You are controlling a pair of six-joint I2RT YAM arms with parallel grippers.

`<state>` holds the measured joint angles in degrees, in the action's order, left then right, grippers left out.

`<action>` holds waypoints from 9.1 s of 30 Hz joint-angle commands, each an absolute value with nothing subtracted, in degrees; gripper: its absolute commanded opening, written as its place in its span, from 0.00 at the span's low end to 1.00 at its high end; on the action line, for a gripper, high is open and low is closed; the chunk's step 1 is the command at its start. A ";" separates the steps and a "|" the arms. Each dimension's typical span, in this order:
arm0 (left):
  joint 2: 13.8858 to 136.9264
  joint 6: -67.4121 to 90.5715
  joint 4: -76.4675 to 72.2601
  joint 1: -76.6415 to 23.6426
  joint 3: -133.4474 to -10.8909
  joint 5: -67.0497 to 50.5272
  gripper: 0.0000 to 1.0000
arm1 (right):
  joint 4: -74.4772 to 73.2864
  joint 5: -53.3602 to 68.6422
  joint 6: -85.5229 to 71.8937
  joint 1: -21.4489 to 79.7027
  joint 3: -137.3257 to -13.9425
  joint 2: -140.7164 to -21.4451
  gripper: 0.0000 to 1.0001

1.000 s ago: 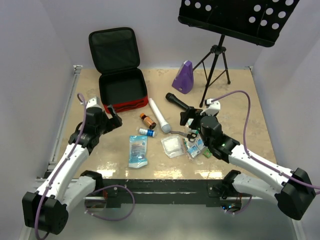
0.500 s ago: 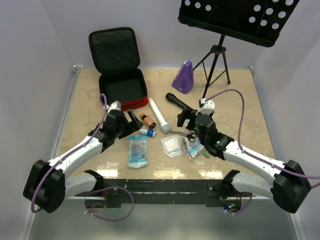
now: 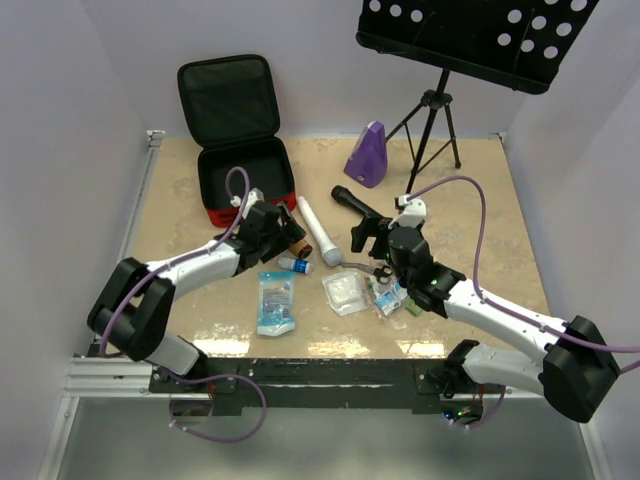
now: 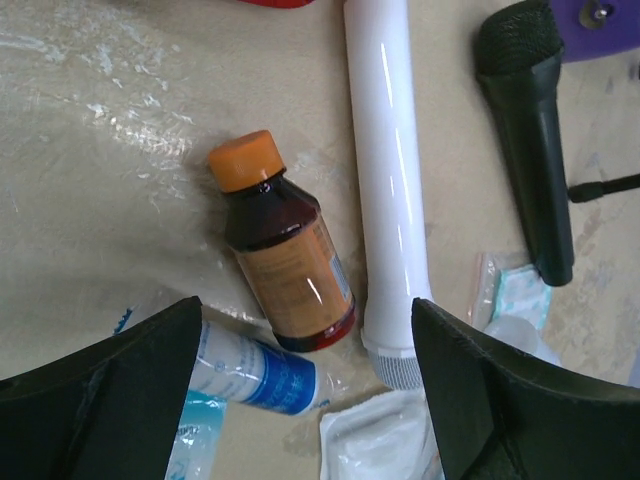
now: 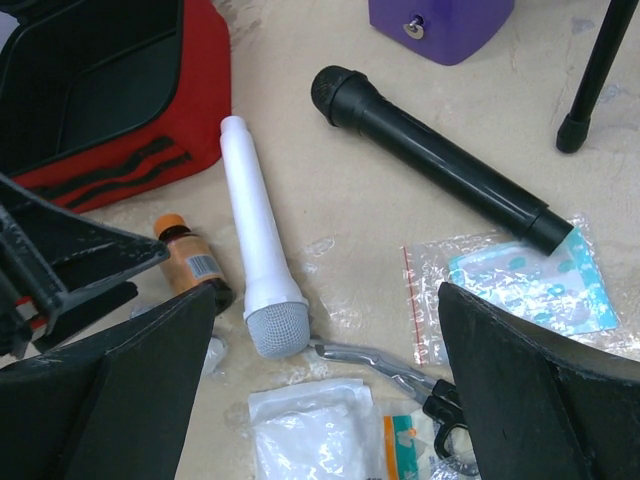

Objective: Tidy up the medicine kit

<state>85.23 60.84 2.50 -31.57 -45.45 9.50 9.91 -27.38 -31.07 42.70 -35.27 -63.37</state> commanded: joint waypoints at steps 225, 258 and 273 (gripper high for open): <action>70.14 30.94 8.70 -31.20 -50.10 5.27 0.86 | -12.14 -31.04 -47.48 34.53 -44.12 -84.90 0.91; 75.06 8.89 -10.36 -41.39 -44.83 -19.86 1.00 | -7.74 -25.05 -43.42 46.93 -41.58 -42.65 0.98; 90.43 -23.02 -14.59 -49.22 -52.11 -23.91 0.93 | -10.37 -22.15 -42.54 46.85 -39.02 -36.21 0.98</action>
